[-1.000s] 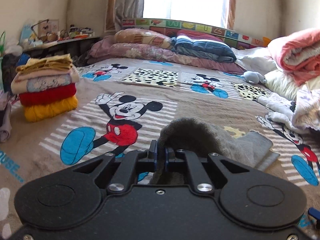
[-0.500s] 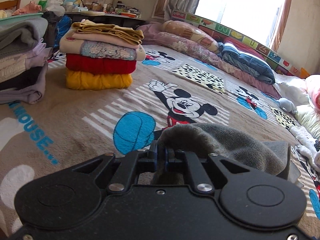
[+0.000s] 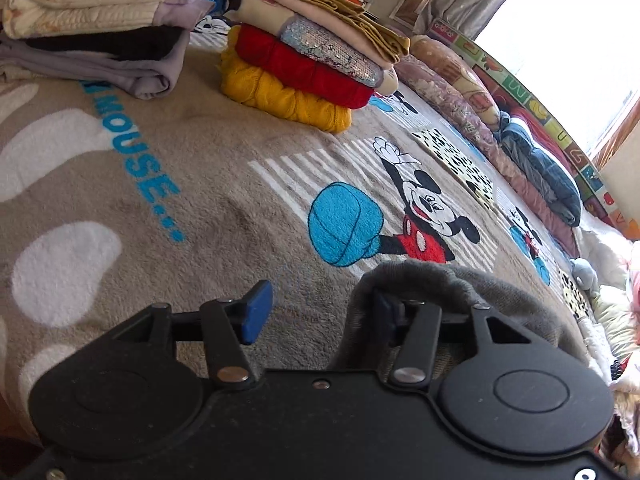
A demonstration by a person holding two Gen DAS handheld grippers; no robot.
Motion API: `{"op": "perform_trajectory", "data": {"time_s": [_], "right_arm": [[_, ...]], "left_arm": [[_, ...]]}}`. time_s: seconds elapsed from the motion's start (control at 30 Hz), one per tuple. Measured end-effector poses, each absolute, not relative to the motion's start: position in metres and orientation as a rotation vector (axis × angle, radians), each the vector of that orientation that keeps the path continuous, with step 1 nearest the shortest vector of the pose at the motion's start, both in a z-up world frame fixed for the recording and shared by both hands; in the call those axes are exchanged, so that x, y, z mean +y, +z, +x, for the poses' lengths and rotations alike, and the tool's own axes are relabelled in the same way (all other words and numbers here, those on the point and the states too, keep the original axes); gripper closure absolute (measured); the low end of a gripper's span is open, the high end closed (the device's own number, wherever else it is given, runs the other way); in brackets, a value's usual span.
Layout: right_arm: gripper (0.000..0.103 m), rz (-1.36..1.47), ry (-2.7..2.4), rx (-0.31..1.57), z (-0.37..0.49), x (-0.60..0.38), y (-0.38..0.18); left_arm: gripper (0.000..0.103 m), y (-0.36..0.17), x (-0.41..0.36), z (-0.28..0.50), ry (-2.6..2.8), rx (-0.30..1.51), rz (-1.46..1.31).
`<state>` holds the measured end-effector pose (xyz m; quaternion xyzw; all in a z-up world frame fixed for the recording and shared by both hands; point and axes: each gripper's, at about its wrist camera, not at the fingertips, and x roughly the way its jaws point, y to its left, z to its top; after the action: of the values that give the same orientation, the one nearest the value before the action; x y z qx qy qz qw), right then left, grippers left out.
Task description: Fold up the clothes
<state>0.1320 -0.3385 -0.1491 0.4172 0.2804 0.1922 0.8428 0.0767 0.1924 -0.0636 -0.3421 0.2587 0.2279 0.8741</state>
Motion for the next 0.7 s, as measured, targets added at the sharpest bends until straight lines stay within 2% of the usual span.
{"op": "perform_trajectory", "data": {"time_s": [0.3, 0.5, 0.7], "right_arm": [[0.0, 0.802, 0.412, 0.572, 0.127, -0.331, -0.149], [0.0, 0.775, 0.412, 0.564, 0.123, -0.329, -0.149], [0.0, 0.801, 0.353, 0.602, 0.128, -0.324, -0.143]], "left_arm": [[0.049, -0.049, 0.199, 0.059, 0.48, 0.49, -0.754], [0.044, -0.033, 0.235, 0.028, 0.503, 0.369, -0.826], [0.041, -0.049, 0.223, 0.026, 0.388, 0.437, -0.894]]}}
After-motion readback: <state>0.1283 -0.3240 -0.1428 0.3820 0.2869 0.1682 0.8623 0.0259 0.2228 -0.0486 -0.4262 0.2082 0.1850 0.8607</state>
